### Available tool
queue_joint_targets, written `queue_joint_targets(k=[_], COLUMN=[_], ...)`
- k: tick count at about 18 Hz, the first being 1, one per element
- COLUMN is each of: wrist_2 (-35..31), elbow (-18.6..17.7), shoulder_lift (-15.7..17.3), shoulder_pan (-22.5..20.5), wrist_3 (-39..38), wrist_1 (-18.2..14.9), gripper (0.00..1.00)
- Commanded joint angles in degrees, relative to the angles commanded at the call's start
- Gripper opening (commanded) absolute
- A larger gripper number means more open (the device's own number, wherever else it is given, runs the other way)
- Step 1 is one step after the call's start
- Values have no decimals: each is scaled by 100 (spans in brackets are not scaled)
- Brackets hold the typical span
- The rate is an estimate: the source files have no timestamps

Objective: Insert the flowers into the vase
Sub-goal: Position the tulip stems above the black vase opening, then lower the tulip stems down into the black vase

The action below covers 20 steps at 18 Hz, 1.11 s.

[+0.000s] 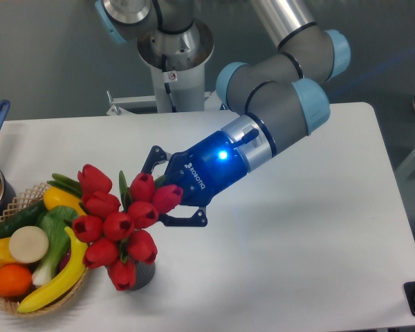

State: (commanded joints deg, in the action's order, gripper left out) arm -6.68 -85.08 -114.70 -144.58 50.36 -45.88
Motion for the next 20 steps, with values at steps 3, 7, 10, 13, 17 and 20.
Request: queue_joint_targets(k=[3,7,10,13,17,20], wrist_2=[-18,-53,-254,-334,-431,-431], elbow=[0,-17,-245,-518,-685,-834], shoulder_lift=[-79,-150,-141,-115,-132,-115], shoulder_pan=[35,61,140,237,246,246], wrist_3=[114,185,290,764,941,1028], wrist_1=[26,26,35,35,35,35], gripper=[11,12,14,17,19,23])
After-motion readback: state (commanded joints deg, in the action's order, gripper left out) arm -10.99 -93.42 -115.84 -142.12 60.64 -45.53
